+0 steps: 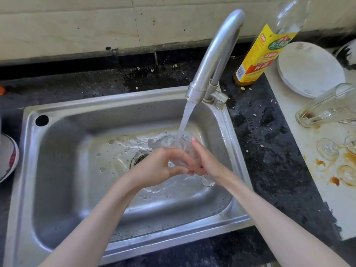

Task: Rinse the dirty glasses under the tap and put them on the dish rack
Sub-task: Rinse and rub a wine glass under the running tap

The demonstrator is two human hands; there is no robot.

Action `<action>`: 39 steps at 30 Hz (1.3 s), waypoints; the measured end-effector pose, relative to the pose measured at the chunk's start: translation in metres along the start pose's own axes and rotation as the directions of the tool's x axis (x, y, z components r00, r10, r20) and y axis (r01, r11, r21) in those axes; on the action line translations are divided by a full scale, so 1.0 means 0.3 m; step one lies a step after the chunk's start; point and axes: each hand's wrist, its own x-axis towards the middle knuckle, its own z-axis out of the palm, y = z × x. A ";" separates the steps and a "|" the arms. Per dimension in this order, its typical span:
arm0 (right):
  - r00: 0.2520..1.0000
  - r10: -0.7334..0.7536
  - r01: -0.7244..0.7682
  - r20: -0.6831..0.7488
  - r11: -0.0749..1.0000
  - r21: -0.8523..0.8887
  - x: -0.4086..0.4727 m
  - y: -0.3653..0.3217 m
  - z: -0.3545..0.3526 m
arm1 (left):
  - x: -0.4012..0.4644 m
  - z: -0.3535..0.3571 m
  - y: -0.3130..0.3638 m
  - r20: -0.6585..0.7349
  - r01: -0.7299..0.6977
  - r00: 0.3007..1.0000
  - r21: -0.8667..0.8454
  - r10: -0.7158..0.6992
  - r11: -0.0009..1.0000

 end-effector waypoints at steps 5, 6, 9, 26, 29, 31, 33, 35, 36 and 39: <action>1.000 0.022 -0.023 -0.020 0.997 -0.073 -0.012 -0.001 0.020 | 0.005 0.002 -0.014 -0.270 0.147 0.949 -0.086 -0.165 0.985; 0.999 0.004 -0.008 -0.041 0.996 -0.084 -0.007 0.010 0.023 | 0.005 0.003 -0.016 -0.306 0.158 0.936 -0.078 -0.175 0.984; 0.997 -0.038 0.032 -0.064 0.996 -0.089 -0.008 0.004 0.035 | 0.000 -0.009 0.006 -0.068 0.075 0.995 0.041 -0.072 0.996; 0.997 0.058 -0.057 -0.040 0.998 0.037 -0.010 -0.014 0.075 | -0.016 -0.035 -0.013 -0.038 0.040 0.999 0.203 -0.033 0.978; 0.994 -0.027 0.025 -0.106 1.000 -0.013 -0.020 -0.011 0.092 | -0.020 -0.020 -0.022 -0.226 0.096 0.972 0.109 -0.069 0.989; 0.992 0.003 -0.005 -0.128 1.000 -0.013 -0.018 -0.012 0.095 | -0.025 -0.026 -0.015 -0.132 0.071 0.990 0.154 -0.050 0.986; 0.991 0.075 -0.074 -0.113 0.997 0.012 -0.018 -0.015 0.094 | -0.028 -0.034 -0.016 0.079 0.049 0.995 0.200 -0.066 0.979; 0.984 0.158 -0.150 -0.085 0.984 0.096 -0.020 -0.025 0.096 | -0.027 -0.039 -0.018 0.156 0.053 0.985 0.170 -0.080 0.984; 0.983 0.169 -0.159 -0.069 0.979 0.131 -0.024 -0.031 0.097 | -0.026 -0.039 -0.016 0.130 0.060 0.988 0.136 -0.078 0.989; 0.992 0.079 -0.072 -0.095 0.994 0.076 -0.025 -0.022 0.106 | -0.024 -0.023 -0.013 -0.065 0.090 0.995 0.130 -0.082 0.987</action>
